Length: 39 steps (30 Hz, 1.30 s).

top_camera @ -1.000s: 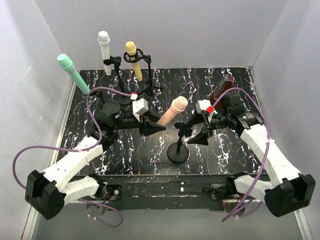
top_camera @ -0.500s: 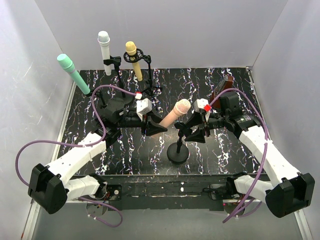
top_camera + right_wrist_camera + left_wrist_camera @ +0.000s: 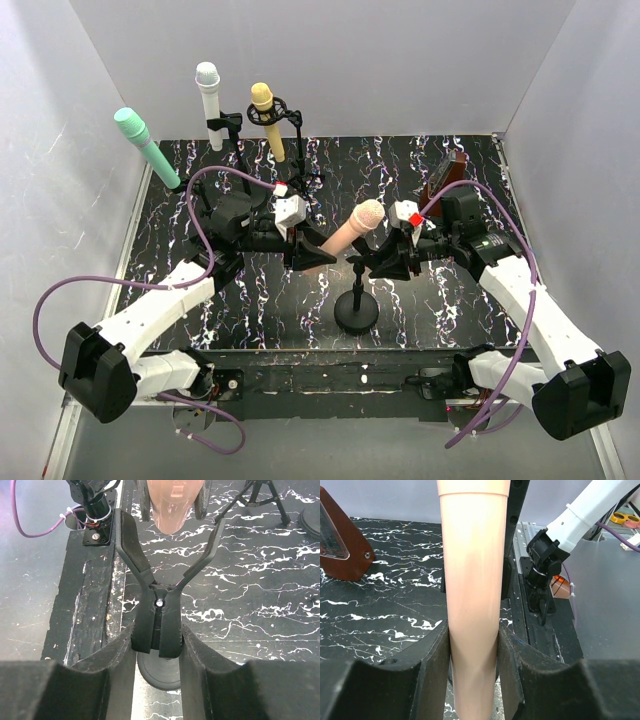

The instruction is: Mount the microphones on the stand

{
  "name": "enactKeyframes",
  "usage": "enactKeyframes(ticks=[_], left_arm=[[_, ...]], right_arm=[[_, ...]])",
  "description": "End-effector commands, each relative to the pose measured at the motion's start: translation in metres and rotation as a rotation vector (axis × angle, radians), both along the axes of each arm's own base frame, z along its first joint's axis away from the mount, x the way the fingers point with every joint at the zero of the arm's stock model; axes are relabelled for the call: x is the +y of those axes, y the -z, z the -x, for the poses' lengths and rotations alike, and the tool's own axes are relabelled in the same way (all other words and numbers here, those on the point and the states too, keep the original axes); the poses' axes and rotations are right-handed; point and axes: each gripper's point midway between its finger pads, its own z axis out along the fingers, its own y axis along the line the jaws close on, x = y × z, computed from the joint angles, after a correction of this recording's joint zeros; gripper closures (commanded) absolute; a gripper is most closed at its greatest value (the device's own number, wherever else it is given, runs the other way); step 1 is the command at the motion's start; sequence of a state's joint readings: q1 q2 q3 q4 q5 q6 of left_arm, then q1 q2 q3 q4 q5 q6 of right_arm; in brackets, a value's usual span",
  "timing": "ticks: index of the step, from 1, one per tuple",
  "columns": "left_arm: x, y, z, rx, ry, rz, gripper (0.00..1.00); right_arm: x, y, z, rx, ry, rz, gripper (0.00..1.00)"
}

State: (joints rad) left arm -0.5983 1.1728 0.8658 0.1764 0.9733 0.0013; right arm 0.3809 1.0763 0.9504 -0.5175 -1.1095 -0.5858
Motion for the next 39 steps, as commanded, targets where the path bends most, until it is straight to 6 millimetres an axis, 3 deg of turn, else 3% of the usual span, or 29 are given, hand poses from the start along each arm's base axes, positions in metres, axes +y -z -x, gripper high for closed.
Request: enactKeyframes(ticks=[1, 16, 20, 22, 25, 28, 35, 39], left_arm=[[-0.004, -0.018, 0.009, -0.046, 0.055, 0.025, 1.00], [-0.032, 0.015, 0.016, 0.020, 0.126, -0.049, 1.00], [-0.034, 0.014, 0.019, 0.018, 0.126, -0.051, 1.00], [-0.036, 0.012, 0.020, 0.016, 0.127, -0.057, 1.00], [-0.037, 0.015, 0.019, 0.023, 0.121, -0.074, 1.00], [-0.036, 0.018, 0.018, 0.029, 0.112, -0.083, 1.00], [-0.035, 0.019, 0.015, 0.037, 0.088, -0.104, 1.00], [-0.034, 0.021, 0.014, 0.043, 0.074, -0.133, 1.00]], right_arm=[[0.000, -0.008, 0.012, 0.016, -0.040, -0.040, 0.83], [0.001, -0.009, 0.022, 0.051, -0.081, -0.080, 0.84], [0.000, -0.007, 0.023, 0.060, -0.083, -0.086, 0.82], [0.000, -0.007, 0.022, 0.069, -0.082, -0.094, 0.78], [0.000, -0.009, 0.024, 0.085, -0.089, -0.107, 0.58], [-0.001, -0.008, 0.024, 0.092, -0.085, -0.110, 0.46], [-0.006, -0.006, 0.023, 0.088, -0.064, -0.117, 0.29], [-0.007, -0.007, 0.023, 0.083, -0.067, -0.123, 0.30]])
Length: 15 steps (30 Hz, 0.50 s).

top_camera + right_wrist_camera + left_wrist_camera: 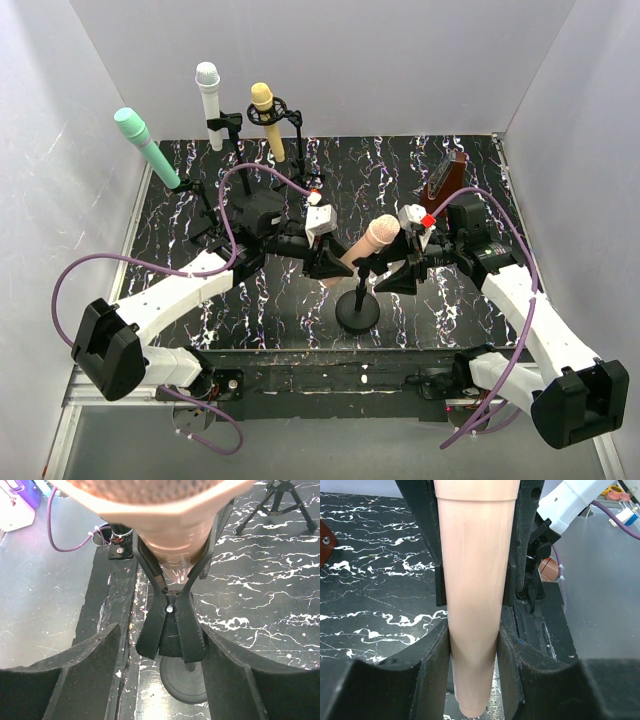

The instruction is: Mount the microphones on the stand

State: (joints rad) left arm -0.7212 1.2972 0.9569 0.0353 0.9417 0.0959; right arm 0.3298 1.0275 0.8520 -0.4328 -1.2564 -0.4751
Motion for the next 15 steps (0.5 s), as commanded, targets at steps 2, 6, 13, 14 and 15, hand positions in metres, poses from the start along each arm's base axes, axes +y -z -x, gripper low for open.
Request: enactKeyframes(ticks=[2, 6, 13, 14, 15], left_arm=[[0.0011, -0.0085, -0.0028, -0.006, -0.031, -0.036, 1.00], [0.0024, -0.0079, -0.0022, -0.015, -0.037, -0.064, 1.00], [0.0071, -0.0094, 0.0000, -0.037, -0.049, -0.149, 1.00], [0.0076, -0.0090, 0.0003, -0.040, -0.049, -0.162, 1.00], [0.0084, -0.0080, 0.0005, -0.040, -0.047, -0.175, 1.00]], right_arm=[[0.0000, -0.0076, 0.0029, -0.016, -0.019, -0.038, 0.35], [0.0008, -0.0062, -0.0003, -0.004, -0.010, -0.043, 0.67], [-0.0005, -0.0066, 0.0032, 0.003, -0.026, -0.058, 0.87], [-0.0005, -0.0070, 0.0038, 0.002, -0.031, -0.060, 0.89], [-0.0007, -0.0075, 0.0041, 0.003, -0.033, -0.063, 0.89]])
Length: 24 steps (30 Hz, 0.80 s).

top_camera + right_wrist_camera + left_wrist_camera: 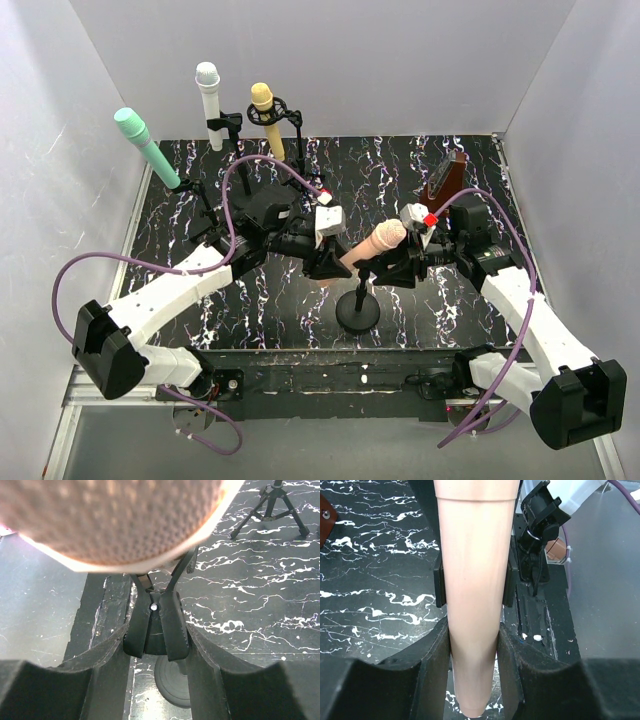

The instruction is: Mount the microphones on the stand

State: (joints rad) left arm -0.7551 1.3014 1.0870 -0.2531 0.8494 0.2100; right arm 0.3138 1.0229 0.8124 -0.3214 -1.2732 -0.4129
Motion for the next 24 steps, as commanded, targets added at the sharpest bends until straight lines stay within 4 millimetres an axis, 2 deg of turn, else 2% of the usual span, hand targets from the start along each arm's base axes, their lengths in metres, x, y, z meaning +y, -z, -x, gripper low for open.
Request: enactKeyframes(ticks=[1, 5, 6, 9, 10, 12, 14, 15, 21, 24], left_arm=[[0.006, -0.007, -0.001, -0.033, -0.018, -0.065, 1.00], [0.009, -0.007, -0.001, -0.041, -0.019, -0.089, 1.00], [0.009, -0.007, -0.001, -0.042, -0.020, -0.090, 1.00], [0.008, -0.004, -0.001, -0.034, -0.022, -0.095, 1.00], [0.008, -0.004, -0.001, -0.029, -0.023, -0.093, 1.00], [0.007, -0.003, -0.001, -0.019, -0.033, -0.085, 1.00], [0.005, -0.006, -0.004, -0.018, -0.057, -0.068, 0.95], [0.006, -0.008, -0.007, -0.020, -0.078, -0.065, 0.82], [0.009, -0.026, -0.011, -0.043, -0.149, -0.004, 0.32], [0.013, -0.037, -0.010, -0.061, -0.166, 0.025, 0.16]], right_arm=[[-0.001, -0.009, 0.010, 0.011, -0.046, -0.040, 0.91], [-0.002, -0.010, 0.012, 0.025, -0.058, -0.050, 0.93], [-0.001, -0.010, 0.012, 0.028, -0.060, -0.053, 0.90], [-0.001, -0.009, 0.014, 0.046, -0.067, -0.056, 0.54], [-0.002, -0.009, 0.014, 0.045, -0.067, -0.057, 0.46], [-0.002, -0.008, 0.014, 0.049, -0.065, -0.056, 0.36], [-0.003, -0.008, 0.015, 0.052, -0.065, -0.056, 0.31], [-0.003, -0.008, 0.016, 0.054, -0.065, -0.056, 0.30], [-0.008, -0.008, 0.015, 0.033, -0.047, -0.055, 0.22], [-0.011, -0.008, 0.013, 0.018, -0.029, -0.052, 0.20]])
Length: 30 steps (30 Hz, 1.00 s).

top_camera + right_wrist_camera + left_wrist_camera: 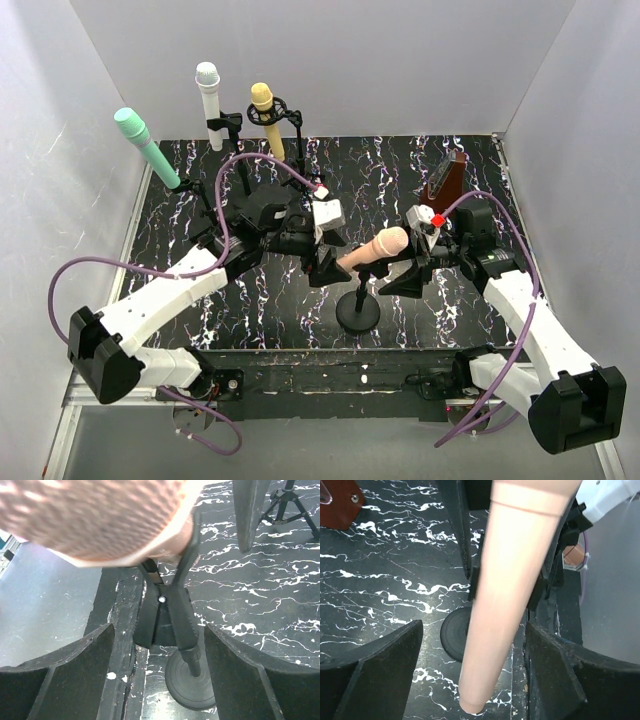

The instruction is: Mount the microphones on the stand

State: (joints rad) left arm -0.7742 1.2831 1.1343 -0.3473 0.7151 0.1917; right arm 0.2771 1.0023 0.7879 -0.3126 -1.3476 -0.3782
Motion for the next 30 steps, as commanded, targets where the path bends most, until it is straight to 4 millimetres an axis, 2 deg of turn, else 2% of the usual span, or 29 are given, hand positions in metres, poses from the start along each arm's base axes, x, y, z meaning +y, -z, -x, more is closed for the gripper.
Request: enactKeyframes(ticks=[1, 4, 14, 23, 30], left_arm=[[0.008, -0.037, -0.001, -0.073, -0.060, 0.092, 0.12], [0.013, -0.048, 0.004, -0.092, -0.068, 0.117, 0.02], [0.046, -0.071, 0.022, -0.161, -0.149, 0.177, 0.02], [0.074, -0.067, 0.023, -0.135, -0.312, 0.214, 0.02], [0.077, -0.065, 0.020, -0.073, -0.365, 0.225, 0.02]], right_arm=[[-0.006, -0.003, 0.005, -0.027, 0.000, -0.015, 0.20], [-0.010, -0.001, 0.001, -0.043, 0.030, -0.009, 0.19], [-0.029, 0.015, 0.000, -0.130, 0.112, 0.031, 0.13], [-0.049, 0.017, -0.013, -0.123, 0.215, 0.015, 0.11], [-0.062, 0.030, -0.020, -0.099, 0.296, 0.032, 0.09]])
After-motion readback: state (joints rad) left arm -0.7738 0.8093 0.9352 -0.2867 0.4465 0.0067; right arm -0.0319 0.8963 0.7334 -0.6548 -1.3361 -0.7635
